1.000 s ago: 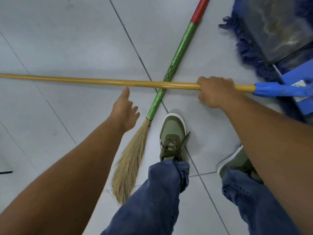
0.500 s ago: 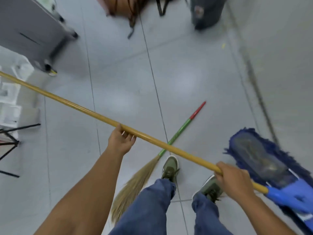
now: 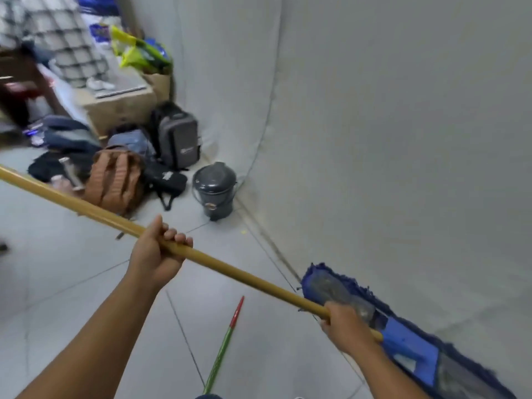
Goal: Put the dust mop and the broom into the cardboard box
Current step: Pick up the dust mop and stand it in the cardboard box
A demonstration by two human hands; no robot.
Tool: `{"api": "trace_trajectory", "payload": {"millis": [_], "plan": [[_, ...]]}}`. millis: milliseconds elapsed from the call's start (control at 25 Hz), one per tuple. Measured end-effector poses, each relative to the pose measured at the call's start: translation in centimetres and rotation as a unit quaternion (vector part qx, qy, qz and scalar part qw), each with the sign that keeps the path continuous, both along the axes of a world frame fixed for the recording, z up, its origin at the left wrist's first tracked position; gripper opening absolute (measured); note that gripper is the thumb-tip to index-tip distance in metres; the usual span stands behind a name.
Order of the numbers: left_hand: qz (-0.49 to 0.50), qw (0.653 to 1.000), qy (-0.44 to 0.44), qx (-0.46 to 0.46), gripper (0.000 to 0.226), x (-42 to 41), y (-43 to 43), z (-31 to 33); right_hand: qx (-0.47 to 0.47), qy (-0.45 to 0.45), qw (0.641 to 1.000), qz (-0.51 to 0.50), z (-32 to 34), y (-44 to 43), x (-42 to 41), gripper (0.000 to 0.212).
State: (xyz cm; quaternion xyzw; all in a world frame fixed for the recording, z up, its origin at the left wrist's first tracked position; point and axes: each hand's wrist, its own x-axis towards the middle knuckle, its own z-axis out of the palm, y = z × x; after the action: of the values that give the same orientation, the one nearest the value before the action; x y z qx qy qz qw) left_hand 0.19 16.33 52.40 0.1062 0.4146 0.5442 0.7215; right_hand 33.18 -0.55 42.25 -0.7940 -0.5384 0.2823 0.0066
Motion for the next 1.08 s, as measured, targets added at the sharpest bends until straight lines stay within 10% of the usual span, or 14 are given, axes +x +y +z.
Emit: {"api": "trace_trajectory", "payload": {"millis": [520,1080], "plan": [[-0.309,0.949,-0.062,0.021,0.038,14.5,-4.2,4.3,-0.005,-0.057,0.947,-0.315,3.2,-19.5,-0.8,0.008],[-0.606,0.781,-0.064,0.139,0.035,27.1,-38.3,8.5,-0.011,0.029,0.846,-0.533,-1.1,-54.9,-4.8,0.021]]}}
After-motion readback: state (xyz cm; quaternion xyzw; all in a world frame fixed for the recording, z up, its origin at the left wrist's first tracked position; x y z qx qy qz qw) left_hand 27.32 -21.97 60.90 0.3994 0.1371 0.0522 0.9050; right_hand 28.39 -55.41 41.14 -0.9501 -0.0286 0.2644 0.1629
